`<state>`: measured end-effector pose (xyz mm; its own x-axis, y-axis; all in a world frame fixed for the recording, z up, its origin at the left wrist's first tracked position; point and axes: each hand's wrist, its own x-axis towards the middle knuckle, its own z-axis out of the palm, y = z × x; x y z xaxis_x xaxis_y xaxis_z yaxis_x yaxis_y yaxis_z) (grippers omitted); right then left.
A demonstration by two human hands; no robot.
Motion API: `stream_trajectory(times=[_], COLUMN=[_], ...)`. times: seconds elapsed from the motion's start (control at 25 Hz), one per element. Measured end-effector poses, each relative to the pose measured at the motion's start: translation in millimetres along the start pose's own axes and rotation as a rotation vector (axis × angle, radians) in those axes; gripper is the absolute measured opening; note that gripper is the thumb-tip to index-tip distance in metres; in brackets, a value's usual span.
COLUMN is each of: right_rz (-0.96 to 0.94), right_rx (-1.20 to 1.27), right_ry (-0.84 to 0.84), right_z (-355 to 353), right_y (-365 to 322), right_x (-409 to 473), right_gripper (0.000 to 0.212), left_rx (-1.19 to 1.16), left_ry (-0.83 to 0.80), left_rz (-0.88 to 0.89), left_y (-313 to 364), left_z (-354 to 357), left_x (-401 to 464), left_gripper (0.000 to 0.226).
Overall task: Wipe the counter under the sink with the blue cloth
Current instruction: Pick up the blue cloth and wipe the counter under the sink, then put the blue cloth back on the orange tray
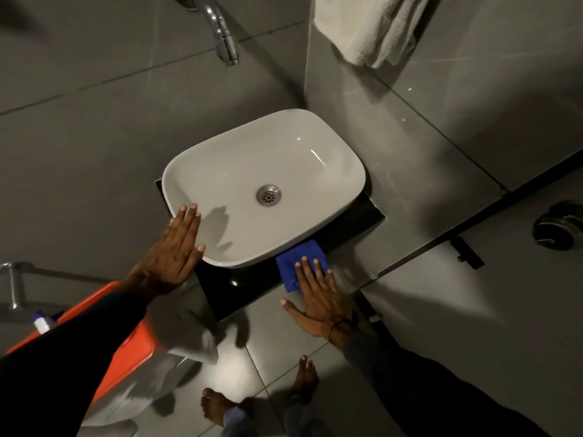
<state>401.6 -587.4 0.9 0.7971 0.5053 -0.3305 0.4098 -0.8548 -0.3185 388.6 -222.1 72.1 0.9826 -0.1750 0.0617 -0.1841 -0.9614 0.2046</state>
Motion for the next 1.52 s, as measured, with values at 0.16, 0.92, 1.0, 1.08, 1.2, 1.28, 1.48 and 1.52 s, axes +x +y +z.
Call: stream_trajectory(times=[0.16, 0.92, 1.0, 1.08, 1.2, 1.28, 1.48, 1.52], right_rz=[-0.088, 0.478, 0.484, 0.463, 0.423, 0.386, 0.284, 0.276], right_rx=[0.009, 0.514, 0.528, 0.558, 0.646, 0.676, 0.629, 0.638], right_ry=[0.003, 0.170, 0.169, 0.158, 0.085, -0.026, -0.201, -0.225], right_z=[29.1, 10.9, 18.9, 27.8, 38.1, 45.3, 93.7, 106.9], right_y=[-57.9, -137.3, -146.9, -162.0, -194.7, -230.7, -341.5, -363.4], right_x=[-14.7, 22.6, 18.7, 12.8, 4.2, -0.6, -1.9, -2.1], right_gripper=[0.094, 0.023, 0.020, 0.018, 0.019, 0.017, 0.037, 0.037], left_rx=[0.022, -1.349, -1.374, -1.363, -1.369, -1.409, -1.341, -1.311], left_ry=[-0.014, 0.071, 0.078, 0.081, 0.111, 0.121, 0.220, 0.233], left_rz=[0.001, -1.274, -1.285, -1.298, -1.331, -1.395, -1.584, -1.616], left_y=[3.8, 118.8, 115.9, 107.4, 87.5, 65.6, -4.1, -19.3], left_z=[-1.8, 67.4, 70.5, 70.4, 60.7, 54.2, 35.7, 32.4], left_x=[0.7, -96.3, -101.3, -115.6, -155.4, -195.6, -304.5, -323.1], left_gripper=[0.069, 0.034, 0.023, 0.015, 0.007, 0.014, 0.010, 0.010])
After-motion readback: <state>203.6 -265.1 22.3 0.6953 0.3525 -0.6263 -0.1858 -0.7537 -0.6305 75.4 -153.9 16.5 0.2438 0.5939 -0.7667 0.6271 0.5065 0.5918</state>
